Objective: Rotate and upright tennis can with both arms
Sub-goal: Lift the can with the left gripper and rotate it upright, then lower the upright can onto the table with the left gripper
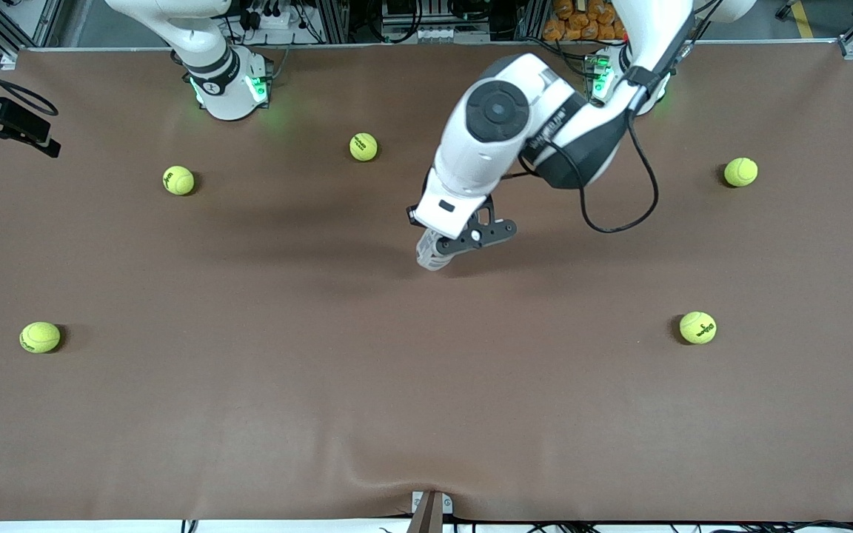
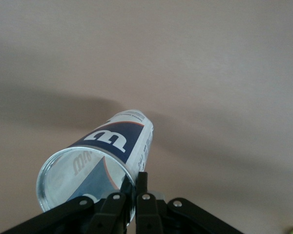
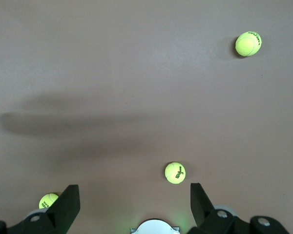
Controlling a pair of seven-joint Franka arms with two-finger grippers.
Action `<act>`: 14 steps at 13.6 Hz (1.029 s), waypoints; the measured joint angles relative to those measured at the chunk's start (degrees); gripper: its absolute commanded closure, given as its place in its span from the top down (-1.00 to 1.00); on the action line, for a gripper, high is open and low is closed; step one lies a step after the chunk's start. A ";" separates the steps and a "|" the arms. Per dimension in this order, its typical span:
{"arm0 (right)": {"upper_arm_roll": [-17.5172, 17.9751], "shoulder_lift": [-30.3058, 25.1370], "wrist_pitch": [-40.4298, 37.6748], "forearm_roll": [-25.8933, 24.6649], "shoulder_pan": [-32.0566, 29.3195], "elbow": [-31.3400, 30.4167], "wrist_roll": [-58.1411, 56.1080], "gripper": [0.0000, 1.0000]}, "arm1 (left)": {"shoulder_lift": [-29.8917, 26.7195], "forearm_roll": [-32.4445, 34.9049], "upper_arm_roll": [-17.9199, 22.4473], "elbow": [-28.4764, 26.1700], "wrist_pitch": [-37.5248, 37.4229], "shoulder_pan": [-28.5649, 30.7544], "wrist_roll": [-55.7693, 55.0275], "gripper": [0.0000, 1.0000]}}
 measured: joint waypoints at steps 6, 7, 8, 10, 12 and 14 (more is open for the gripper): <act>-0.01 0.06 0.13 0.00 1.33 0.10 -0.02 1.00 | 3.40 5.02 8.70 2.21 -2.81 -12.93 -6.21 -1.00; -0.01 0.12 0.15 0.00 1.57 0.10 -0.02 1.00 | 4.34 5.18 10.87 2.75 -2.82 -15.97 -6.93 -1.00; -0.01 0.22 0.20 0.00 1.68 0.09 -0.02 1.00 | 5.37 5.29 11.85 3.47 -2.82 -17.73 -7.30 -1.00; -0.05 0.42 0.36 0.00 1.71 0.10 -0.02 1.00 | 7.33 5.41 12.25 4.93 -2.80 -18.58 -7.56 -1.00; -0.22 0.45 0.36 -0.09 1.68 0.10 -0.01 1.00 | 8.36 5.41 12.42 5.82 -2.73 -18.31 -7.55 -1.00; -0.54 0.46 0.35 -0.14 1.44 0.10 -0.01 1.00 | 8.58 5.41 12.51 6.14 -2.35 -18.22 -7.55 -1.00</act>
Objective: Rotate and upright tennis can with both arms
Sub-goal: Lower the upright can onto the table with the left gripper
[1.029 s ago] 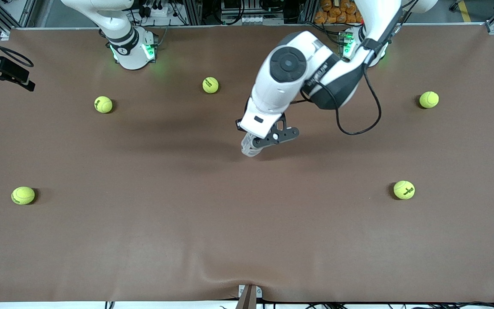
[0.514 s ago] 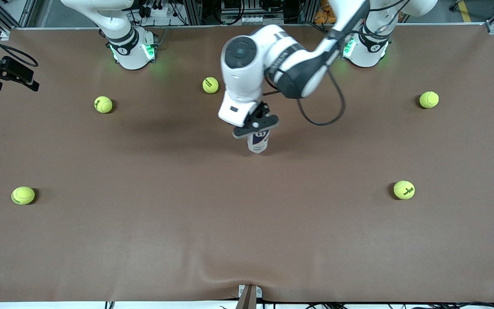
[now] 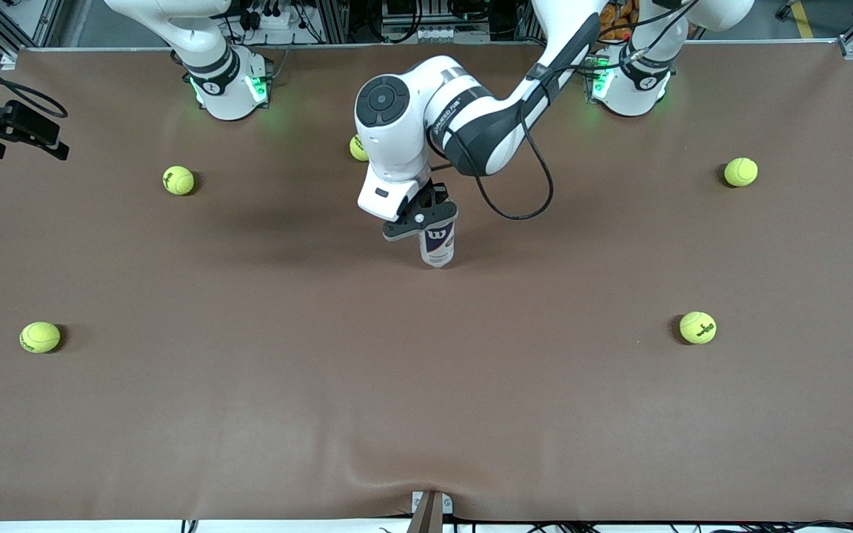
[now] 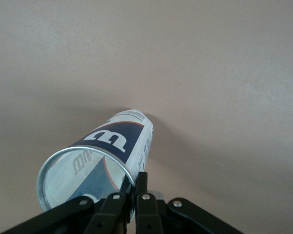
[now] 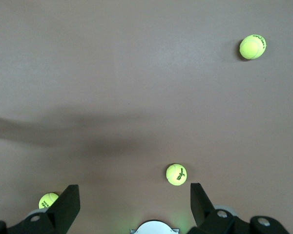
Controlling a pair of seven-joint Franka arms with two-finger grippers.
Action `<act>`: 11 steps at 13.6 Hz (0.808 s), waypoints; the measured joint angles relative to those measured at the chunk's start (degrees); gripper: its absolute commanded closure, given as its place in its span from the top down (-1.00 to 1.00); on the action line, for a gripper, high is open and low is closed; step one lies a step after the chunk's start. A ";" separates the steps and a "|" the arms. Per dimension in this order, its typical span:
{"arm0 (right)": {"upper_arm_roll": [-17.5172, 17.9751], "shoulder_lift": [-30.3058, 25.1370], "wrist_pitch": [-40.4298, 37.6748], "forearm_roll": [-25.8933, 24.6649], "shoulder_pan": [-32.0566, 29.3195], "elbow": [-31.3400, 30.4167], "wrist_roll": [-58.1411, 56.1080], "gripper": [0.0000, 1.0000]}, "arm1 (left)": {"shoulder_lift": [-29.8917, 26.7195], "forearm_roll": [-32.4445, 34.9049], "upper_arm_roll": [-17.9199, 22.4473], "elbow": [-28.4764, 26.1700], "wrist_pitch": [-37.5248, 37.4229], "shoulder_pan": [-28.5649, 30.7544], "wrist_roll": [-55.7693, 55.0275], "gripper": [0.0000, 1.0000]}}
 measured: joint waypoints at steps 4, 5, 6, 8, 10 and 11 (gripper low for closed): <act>-0.01 0.00 0.02 0.00 -0.05 0.02 0.01 1.00 | 0.53 0.00 0.00 0.13 2.24 -0.11 0.08 -1.00; -0.01 0.00 0.02 0.00 -0.05 0.02 0.01 1.00 | 0.91 0.00 0.00 0.13 2.71 -0.16 0.08 -1.00; -0.01 0.00 0.02 0.00 -0.05 0.02 0.01 1.00 | 1.22 0.00 0.00 0.13 2.92 -0.18 0.08 -1.00; 0.00 0.01 0.02 -0.02 -0.05 0.02 0.01 1.00 | 1.51 0.00 0.01 0.13 3.00 -0.18 0.08 -1.00; 0.00 0.01 0.02 -0.04 -0.05 0.04 0.01 1.00 | 1.53 0.00 0.09 0.15 3.00 -0.15 0.08 -0.90; 0.00 0.01 0.02 -0.04 -0.05 0.04 0.01 1.00 | 1.53 0.00 0.13 0.15 3.00 -0.13 0.11 -0.78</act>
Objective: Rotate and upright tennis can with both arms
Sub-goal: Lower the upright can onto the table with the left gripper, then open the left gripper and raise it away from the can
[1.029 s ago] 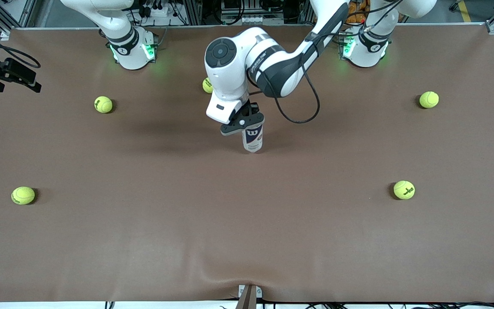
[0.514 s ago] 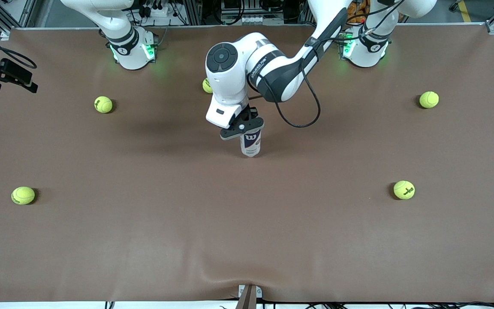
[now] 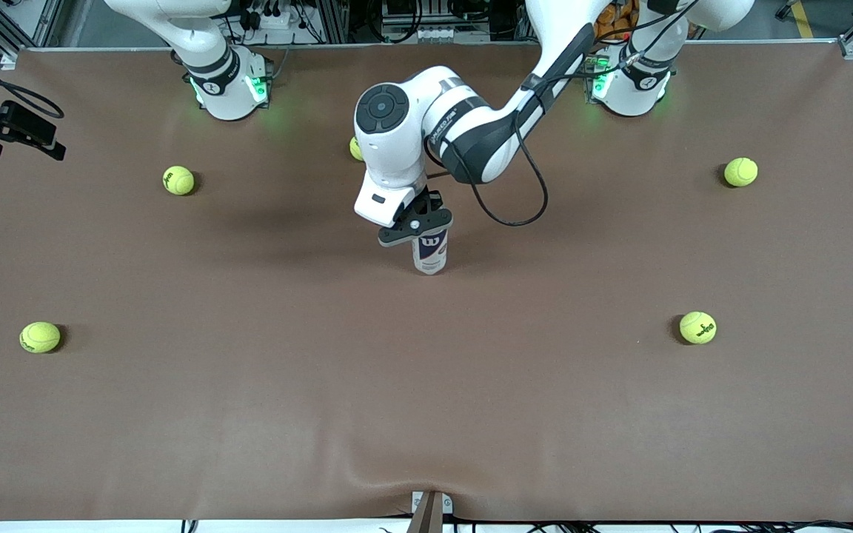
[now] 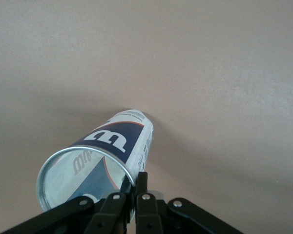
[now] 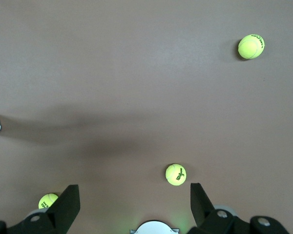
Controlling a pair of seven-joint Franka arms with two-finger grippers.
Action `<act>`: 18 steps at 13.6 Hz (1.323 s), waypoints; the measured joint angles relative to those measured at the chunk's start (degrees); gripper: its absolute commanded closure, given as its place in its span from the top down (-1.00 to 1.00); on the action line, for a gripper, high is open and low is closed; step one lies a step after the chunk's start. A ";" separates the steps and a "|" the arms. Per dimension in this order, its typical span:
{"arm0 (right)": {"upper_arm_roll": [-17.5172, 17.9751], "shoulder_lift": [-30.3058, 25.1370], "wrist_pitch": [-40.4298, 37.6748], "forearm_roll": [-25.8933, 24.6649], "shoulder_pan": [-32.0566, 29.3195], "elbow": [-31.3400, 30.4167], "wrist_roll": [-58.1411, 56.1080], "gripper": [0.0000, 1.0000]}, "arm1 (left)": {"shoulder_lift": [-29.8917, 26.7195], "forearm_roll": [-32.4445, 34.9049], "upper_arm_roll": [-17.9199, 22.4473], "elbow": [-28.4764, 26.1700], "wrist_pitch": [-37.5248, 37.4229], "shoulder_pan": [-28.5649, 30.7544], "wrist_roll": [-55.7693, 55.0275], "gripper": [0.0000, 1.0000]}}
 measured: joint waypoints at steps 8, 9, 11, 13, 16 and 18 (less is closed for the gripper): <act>0.00 0.48 0.10 -0.02 0.00 0.60 0.00 1.00 | 0.00 0.00 0.31 0.14 0.02 0.05 0.27 -0.05; 0.00 0.58 0.10 -0.02 0.00 0.67 0.00 1.00 | 0.00 0.00 0.33 0.33 0.03 0.08 0.35 0.19; 0.00 0.77 0.10 -0.02 0.00 0.97 0.00 1.00 | -0.06 0.00 0.37 0.89 0.02 0.35 0.46 0.44; 0.00 0.86 0.11 -0.02 0.00 1.33 0.03 1.00 | -0.59 0.00 0.38 1.32 -0.14 1.08 0.48 0.68; -0.01 0.90 0.10 -0.02 0.00 1.45 0.03 1.00 | -1.93 -0.01 0.44 1.40 -2.36 2.08 0.78 1.00; -0.01 0.97 0.10 -0.02 0.00 1.50 0.03 1.00 | -3.11 -0.01 0.50 1.48 -4.34 2.70 1.54 1.00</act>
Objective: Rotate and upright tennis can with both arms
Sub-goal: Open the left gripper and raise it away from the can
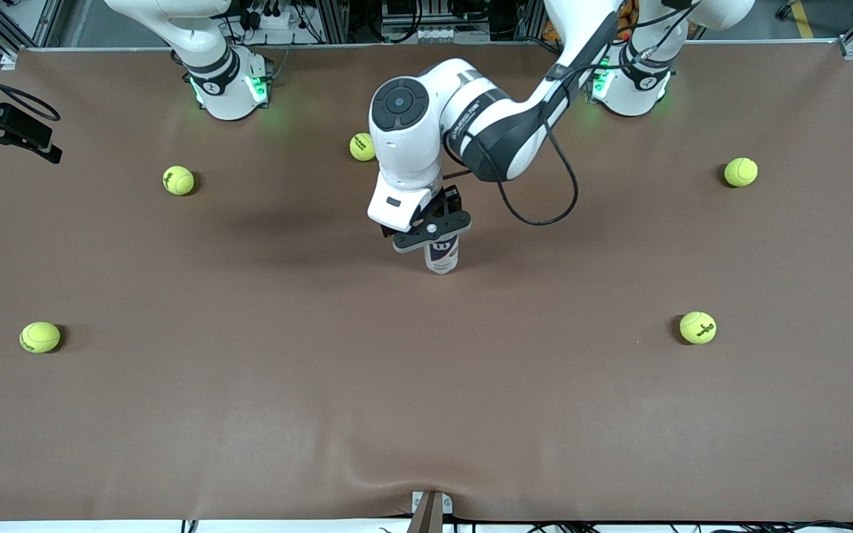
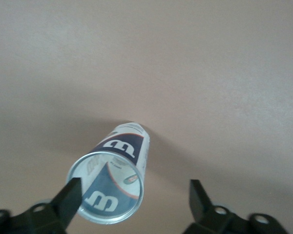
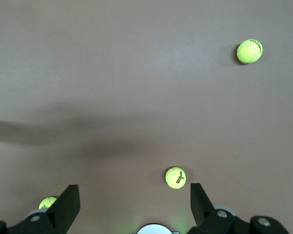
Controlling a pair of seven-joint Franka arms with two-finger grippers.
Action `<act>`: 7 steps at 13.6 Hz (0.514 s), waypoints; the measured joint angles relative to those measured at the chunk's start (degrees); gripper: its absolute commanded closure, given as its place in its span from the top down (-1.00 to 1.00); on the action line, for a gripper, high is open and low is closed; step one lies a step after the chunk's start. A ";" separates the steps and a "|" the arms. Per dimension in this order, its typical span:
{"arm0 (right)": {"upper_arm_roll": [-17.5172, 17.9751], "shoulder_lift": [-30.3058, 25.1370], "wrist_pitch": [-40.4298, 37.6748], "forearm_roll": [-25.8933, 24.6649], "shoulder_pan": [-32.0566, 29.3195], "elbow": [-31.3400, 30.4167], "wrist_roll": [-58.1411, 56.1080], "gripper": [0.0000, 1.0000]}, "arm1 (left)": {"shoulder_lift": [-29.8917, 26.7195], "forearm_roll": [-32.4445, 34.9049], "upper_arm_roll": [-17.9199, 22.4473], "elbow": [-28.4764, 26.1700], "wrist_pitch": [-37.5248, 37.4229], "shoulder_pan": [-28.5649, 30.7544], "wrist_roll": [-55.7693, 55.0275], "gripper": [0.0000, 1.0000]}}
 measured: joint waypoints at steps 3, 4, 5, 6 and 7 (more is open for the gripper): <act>-0.01 0.03 0.00 0.00 0.00 0.32 0.00 1.00 | -2.83 -0.01 0.17 0.23 -2.17 2.13 1.84 1.00; -0.02 0.04 0.00 0.00 0.00 0.49 0.00 1.00 | -4.03 -0.01 0.22 0.29 -2.70 3.34 2.38 1.00; -0.03 0.04 0.00 0.00 -0.01 0.67 0.00 1.00 | -5.13 -0.01 0.31 0.33 -3.13 4.72 3.63 1.00; -0.04 0.05 0.00 0.00 -0.01 0.81 0.00 1.00 | -6.20 -0.06 0.35 0.37 -3.74 6.41 6.15 1.00; -0.04 0.05 0.00 0.00 -0.01 0.87 0.00 1.00 | -7.18 -0.28 0.38 0.38 -4.39 8.31 9.21 1.00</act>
